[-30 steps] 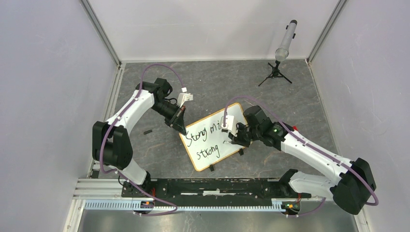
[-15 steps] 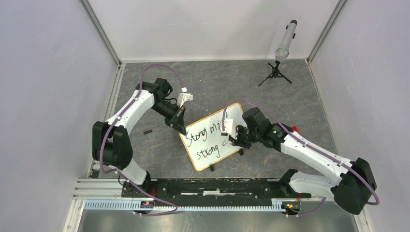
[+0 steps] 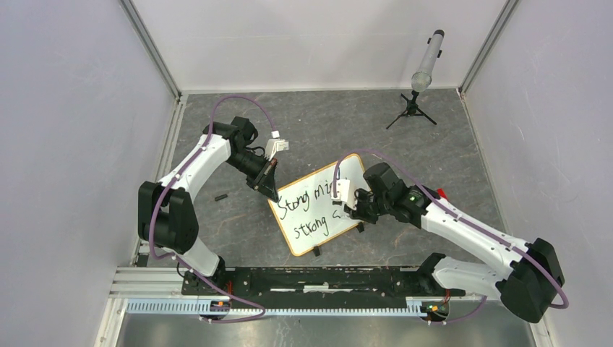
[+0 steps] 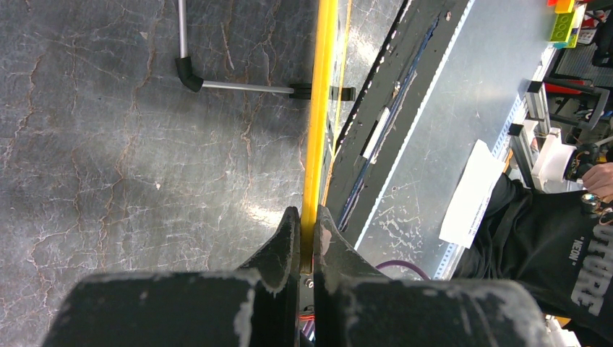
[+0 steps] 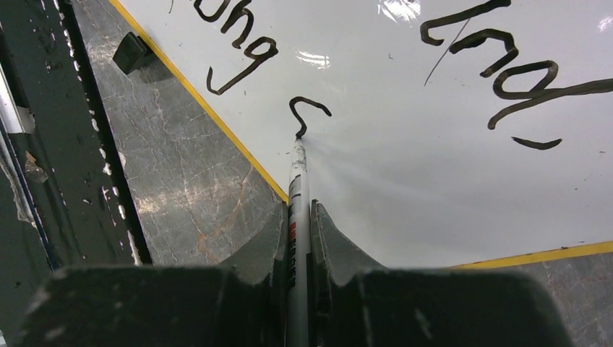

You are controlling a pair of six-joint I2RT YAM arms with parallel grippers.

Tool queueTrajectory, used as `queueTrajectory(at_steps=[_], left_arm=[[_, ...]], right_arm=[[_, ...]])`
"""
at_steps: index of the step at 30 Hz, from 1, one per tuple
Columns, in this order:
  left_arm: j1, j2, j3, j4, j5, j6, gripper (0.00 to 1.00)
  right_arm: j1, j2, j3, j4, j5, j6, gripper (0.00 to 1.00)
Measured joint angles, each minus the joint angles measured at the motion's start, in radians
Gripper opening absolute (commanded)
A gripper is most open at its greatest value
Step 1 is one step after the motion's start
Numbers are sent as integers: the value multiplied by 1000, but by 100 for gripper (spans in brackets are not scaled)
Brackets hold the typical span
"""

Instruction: Write a sentence on the whiteboard

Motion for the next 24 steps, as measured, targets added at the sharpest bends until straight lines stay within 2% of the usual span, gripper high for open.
queueTrajectory(at_steps=[17, 24], left_arm=[[0, 0, 0, 0, 0, 0, 2], [0, 0, 0, 0, 0, 0, 2]], right_arm=[[56, 55, 28, -2, -52, 11, 0], [39, -1, 46, -11, -57, 8, 0]])
